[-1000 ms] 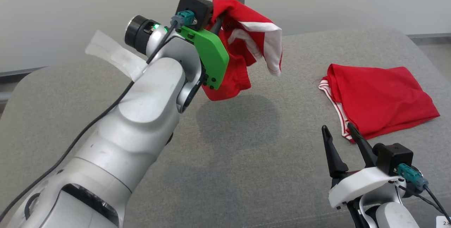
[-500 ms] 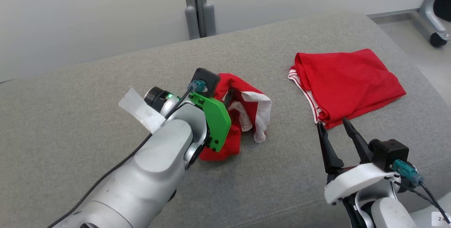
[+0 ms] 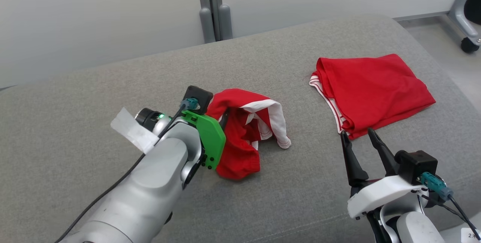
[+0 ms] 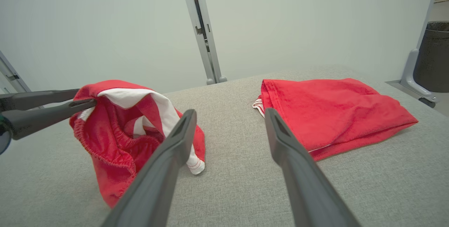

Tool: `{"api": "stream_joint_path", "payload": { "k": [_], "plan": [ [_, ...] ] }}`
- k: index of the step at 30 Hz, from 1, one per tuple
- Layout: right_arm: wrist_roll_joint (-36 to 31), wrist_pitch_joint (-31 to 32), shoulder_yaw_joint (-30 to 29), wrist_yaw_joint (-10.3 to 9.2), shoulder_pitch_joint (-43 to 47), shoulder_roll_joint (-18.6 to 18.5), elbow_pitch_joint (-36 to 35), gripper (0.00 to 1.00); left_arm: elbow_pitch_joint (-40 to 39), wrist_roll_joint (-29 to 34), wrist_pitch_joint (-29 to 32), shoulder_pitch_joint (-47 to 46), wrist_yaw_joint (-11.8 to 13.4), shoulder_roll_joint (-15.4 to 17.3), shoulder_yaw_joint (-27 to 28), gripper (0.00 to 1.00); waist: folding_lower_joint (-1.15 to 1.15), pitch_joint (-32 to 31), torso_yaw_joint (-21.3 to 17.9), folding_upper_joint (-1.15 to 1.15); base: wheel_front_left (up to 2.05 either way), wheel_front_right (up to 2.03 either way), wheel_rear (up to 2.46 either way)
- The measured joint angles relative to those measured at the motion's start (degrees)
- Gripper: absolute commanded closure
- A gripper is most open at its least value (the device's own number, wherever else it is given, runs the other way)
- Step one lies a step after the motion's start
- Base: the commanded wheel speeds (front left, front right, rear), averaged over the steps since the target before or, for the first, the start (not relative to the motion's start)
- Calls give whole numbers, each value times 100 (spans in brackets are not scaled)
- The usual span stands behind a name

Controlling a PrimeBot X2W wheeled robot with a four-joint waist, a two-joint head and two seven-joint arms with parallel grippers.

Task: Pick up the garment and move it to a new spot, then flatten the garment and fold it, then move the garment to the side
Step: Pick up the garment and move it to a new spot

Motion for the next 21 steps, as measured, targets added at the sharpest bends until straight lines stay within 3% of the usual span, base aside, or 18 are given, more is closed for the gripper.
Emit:
{"api": "stream_joint_path", "payload": {
  "k": [5, 11, 21],
  "plan": [
    [-19, 3, -16, 0, 21, 1, -7, 0, 137, -63, -127, -50, 80, 193, 129, 0, 0, -80, 206, 0, 0, 0, 0],
    [-32, 8, -68, 0, 124, 0, -25, 0, 14, -310, -127, -63, -63, 347, 302, 0, 0, -197, 465, 0, 0, 0, 0],
    [-33, 56, -94, 0, 235, 2, -45, 0, -990, -516, 259, 688, -18, 391, 199, 0, 0, -301, 821, 0, 0, 0, 0]
  ]
}}
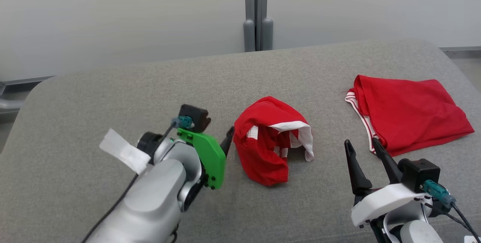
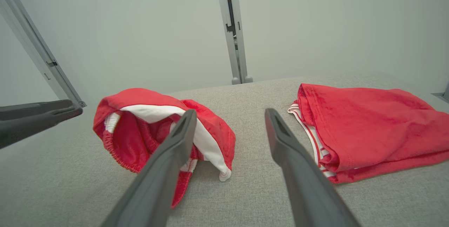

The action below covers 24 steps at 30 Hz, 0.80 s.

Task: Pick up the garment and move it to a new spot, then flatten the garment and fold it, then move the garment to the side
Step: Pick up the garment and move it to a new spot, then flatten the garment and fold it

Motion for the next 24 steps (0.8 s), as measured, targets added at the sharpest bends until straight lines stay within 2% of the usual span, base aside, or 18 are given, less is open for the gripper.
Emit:
{"api": "stream_joint_path", "payload": {
  "k": [5, 12, 19, 24],
  "plan": [
    [0, 2, -47, 0, 14, -1, -34, 0, -969, -201, 267, 623, 201, 7, -80, 0, 0, 20, 46, 0, 0, 0, 0],
    [0, 10, -18, 0, 10, -1, -56, 0, -1898, -208, 546, 1084, 733, 155, -205, 0, 0, 94, 26, 0, 0, 0, 0],
    [-5, 21, 21, 0, -8, 0, -76, 0, -2065, -104, 651, 1153, 1023, 226, -275, 0, 0, 182, -69, 0, 0, 0, 0],
    [-21, 42, 26, 0, -37, -1, -87, 0, -1964, -196, 581, 1187, 1180, 144, -134, 0, 0, 255, -200, 0, 0, 0, 0]
  ]
}}
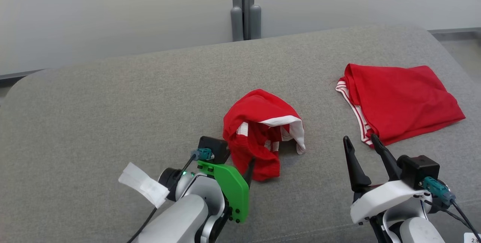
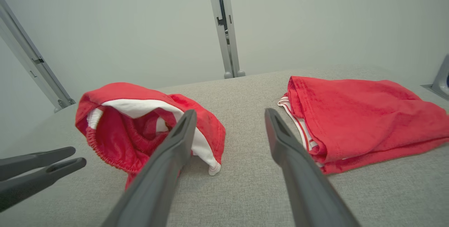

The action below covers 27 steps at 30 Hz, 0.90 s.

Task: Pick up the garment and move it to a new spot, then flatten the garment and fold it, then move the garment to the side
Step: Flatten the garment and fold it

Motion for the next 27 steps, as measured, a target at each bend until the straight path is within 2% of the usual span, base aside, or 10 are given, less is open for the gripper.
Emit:
{"api": "stream_joint_path", "payload": {
  "k": [11, 27],
  "plan": [
    [-41, 14, 10, 0, -33, 0, -25, 0, 235, -178, -33, -40, 14, -191, 151, 0, 0, 138, -306, 0, 0, 0, 0],
    [-27, -33, 12, 0, -80, -1, 10, 0, 734, -489, -44, -315, 455, -432, 454, 0, 0, 254, -454, 0, 0, 0, 0]
  ]
}}
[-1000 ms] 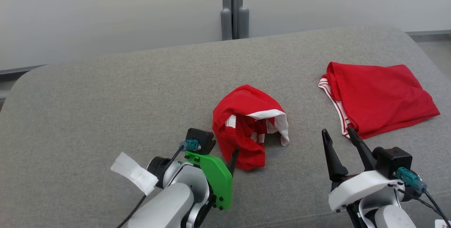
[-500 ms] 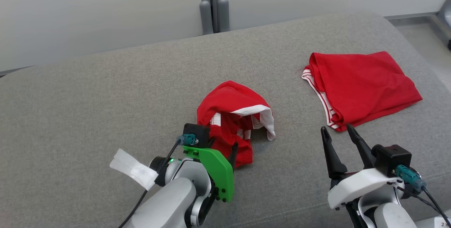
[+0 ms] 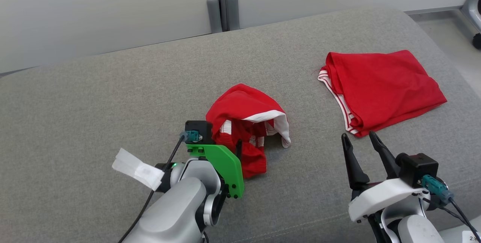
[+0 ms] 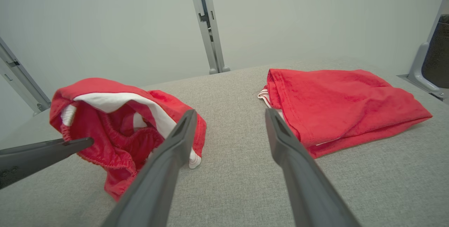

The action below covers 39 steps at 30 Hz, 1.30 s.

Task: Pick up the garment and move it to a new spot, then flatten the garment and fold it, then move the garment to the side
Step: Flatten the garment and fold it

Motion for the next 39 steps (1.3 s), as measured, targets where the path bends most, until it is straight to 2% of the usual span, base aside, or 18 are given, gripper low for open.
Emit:
{"api": "stream_joint_path", "payload": {
  "k": [3, 4, 5, 13, 20, 25, 30, 39],
  "plan": [
    [9, -11, 36, 0, -6, 1, 12, 0, 81, 1, -1, -43, 30, -10, -1, 0, 0, 9, 11, 0, 0, 0, 0],
    [15, -15, 41, 0, -9, 1, 22, 0, 109, 9, -1, -59, 37, -13, -18, 56, 0, 12, 15, 0, 0, 0, 0],
    [15, -16, 45, 0, -12, 1, 29, 0, 125, 20, -13, -74, 46, -13, -19, 100, 0, 16, 20, 0, 0, 0, 0],
    [8, -56, 21, 0, -18, 1, 67, 0, 212, 274, -201, -263, 21, 69, -164, 100, 0, -30, 89, 0, 0, 0, 0],
    [15, -59, 32, 0, -13, 1, 91, 0, -25, 1025, -313, -957, 19, 499, -590, 100, 0, -124, 175, 0, 0, 0, 0],
    [25, -66, 48, 0, -9, 1, 114, 0, -327, 1172, -79, -1285, -49, 603, -722, 100, 0, -212, 201, 0, 0, 0, 0],
    [41, -77, 55, 0, 4, 1, 127, 0, -964, 1200, 162, -1539, -25, 768, -694, 100, 0, -297, 195, 0, 0, 0, 0],
    [41, -82, 8, 0, 86, 1, 114, 0, -2657, 931, 901, -1596, 47, 964, -670, 100, 0, -393, 237, 0, 0, 0, 0]
  ]
}}
